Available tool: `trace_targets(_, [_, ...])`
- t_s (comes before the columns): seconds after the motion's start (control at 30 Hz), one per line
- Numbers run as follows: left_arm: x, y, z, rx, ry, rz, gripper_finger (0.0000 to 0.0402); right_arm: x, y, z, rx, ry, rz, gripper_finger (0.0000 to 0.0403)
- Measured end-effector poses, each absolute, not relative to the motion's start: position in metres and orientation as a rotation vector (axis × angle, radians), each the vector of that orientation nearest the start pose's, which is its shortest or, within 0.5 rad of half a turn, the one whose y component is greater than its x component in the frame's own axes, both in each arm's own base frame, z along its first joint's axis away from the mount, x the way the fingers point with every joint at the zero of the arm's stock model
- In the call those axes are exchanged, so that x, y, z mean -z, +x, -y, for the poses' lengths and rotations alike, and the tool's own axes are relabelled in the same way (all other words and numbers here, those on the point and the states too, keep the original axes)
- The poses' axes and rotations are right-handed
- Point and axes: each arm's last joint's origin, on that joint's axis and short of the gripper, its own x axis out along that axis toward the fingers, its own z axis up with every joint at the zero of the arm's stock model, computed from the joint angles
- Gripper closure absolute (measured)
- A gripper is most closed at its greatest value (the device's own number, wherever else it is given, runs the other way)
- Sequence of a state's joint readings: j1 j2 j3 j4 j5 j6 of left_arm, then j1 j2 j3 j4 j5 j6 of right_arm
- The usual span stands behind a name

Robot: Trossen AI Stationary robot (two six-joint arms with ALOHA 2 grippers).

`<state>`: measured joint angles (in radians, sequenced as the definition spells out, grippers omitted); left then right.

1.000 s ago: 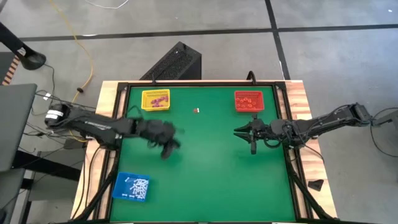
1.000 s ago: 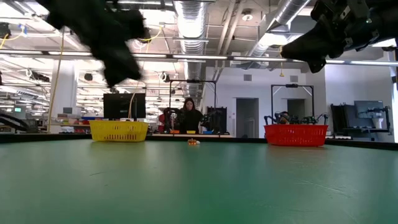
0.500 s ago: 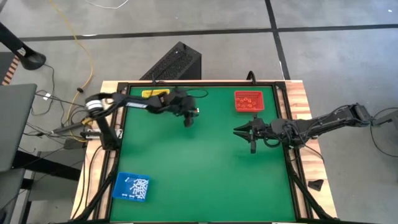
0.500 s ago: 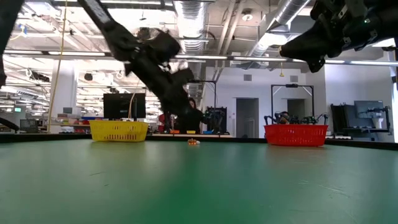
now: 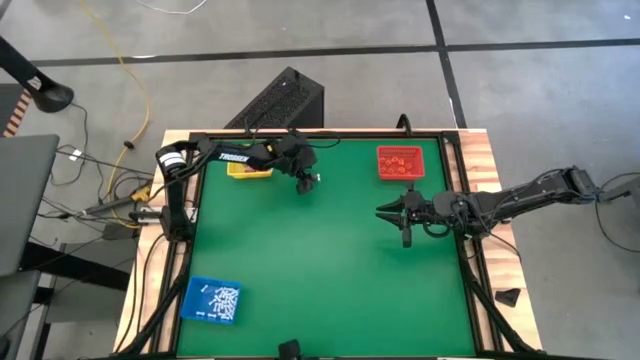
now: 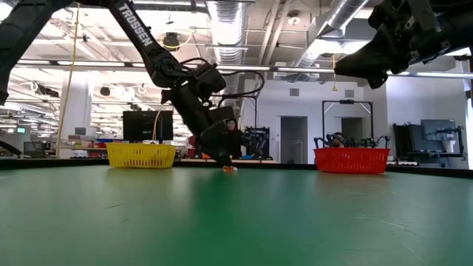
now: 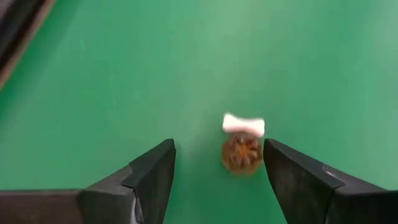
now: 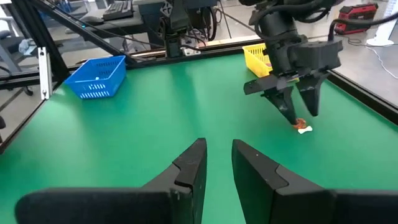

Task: Sort Halloween decoration
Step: Put the pumpkin toy into the orange bin

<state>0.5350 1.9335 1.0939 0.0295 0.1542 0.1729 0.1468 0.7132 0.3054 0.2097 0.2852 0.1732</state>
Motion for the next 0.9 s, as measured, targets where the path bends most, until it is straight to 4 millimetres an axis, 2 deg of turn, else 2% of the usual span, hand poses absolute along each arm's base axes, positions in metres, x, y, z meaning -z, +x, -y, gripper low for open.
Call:
trace_targets(0.47, [-0.135,0.336,-0.188,-0.258,-0.100,-0.832,0.0168,-0.216,0.162,-0.014,0.167,0.137,-0.172,0.0294])
trace_targets(0.67, [-0.135,0.342,-0.177,-0.221,-0.107,-0.828,0.0168,-0.216,0.163,-0.014,0.166,0.138,-0.170,0.0294])
trace_targets(0.9, [-0.136,0.344,-0.175,-0.263,-0.091,-0.833,0.0168,-0.216,0.163,-0.014,0.166,0.138,-0.169,0.0294])
